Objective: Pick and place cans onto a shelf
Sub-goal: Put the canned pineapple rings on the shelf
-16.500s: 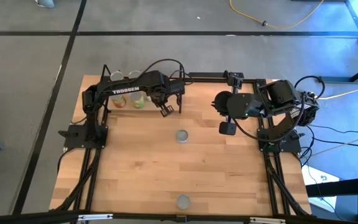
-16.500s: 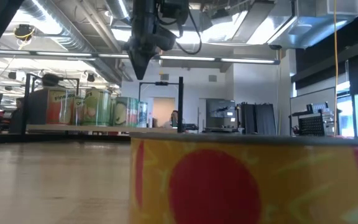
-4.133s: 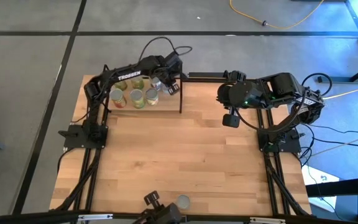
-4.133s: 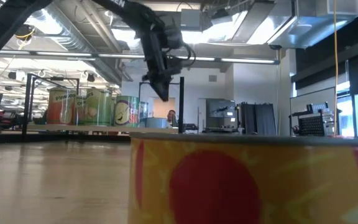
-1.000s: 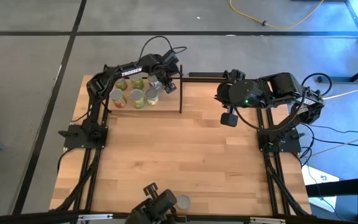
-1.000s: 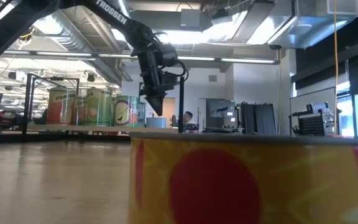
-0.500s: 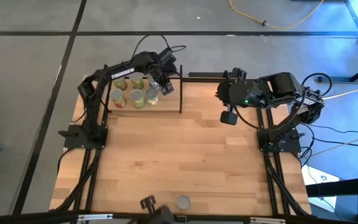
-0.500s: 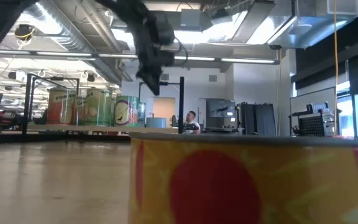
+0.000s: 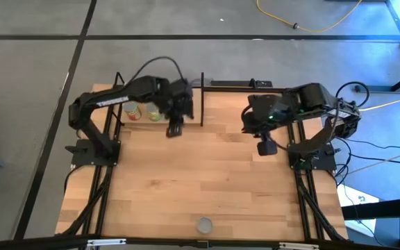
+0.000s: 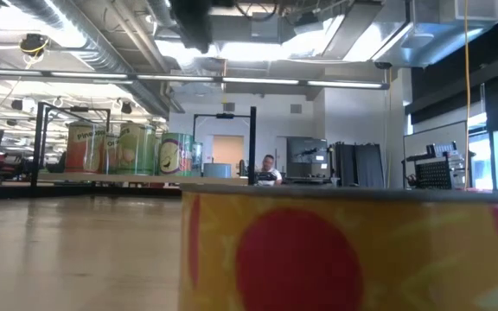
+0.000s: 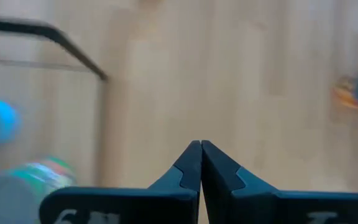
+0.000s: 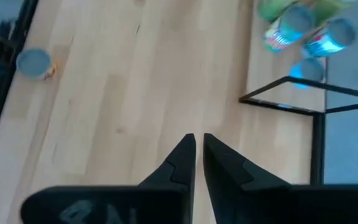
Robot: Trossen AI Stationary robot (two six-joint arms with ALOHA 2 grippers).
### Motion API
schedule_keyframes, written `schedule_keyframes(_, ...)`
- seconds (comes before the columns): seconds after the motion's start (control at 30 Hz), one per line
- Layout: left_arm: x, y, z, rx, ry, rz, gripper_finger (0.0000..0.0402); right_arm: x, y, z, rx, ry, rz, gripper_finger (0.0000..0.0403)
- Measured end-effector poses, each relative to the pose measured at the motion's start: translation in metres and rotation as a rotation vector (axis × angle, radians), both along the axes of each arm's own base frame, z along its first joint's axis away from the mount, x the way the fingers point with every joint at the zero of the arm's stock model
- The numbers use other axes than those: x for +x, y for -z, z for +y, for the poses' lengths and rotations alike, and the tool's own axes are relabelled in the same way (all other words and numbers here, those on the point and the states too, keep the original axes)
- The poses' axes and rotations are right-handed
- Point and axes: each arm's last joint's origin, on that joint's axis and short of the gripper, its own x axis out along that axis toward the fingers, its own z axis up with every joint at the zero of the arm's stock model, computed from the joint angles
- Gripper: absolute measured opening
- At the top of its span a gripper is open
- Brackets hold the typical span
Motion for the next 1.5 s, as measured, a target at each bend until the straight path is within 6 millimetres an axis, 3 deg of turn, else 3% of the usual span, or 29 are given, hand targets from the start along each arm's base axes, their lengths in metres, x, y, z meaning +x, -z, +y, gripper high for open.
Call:
schedule_keyframes(0.4,-0.016,-0.013,-0.126,-0.135,0.099,0.067,0.0,0.02,0.055,0.032,0.097,-0.192,0.188,0.0035)
schedule_keyframes(0.73,-0.035,-0.012,-0.192,-0.103,0.126,0.087,0.0,0.041,0.095,0.077,0.253,-0.244,0.123,0.0035)
schedule_keyframes(0.93,-0.046,-0.013,-0.219,-0.056,0.179,0.055,0.0,0.043,0.113,0.107,0.282,-0.307,0.081,0.0035)
schedule_keyframes(1.13,-0.051,-0.012,-0.24,-0.042,0.217,-0.014,0.0,0.058,0.139,0.131,0.409,-0.265,0.026,0.0035)
schedule_keyframes(1.5,-0.047,0.03,-0.261,-0.085,0.078,-0.045,0.0,0.069,0.178,0.14,0.454,-0.174,0.122,0.0036)
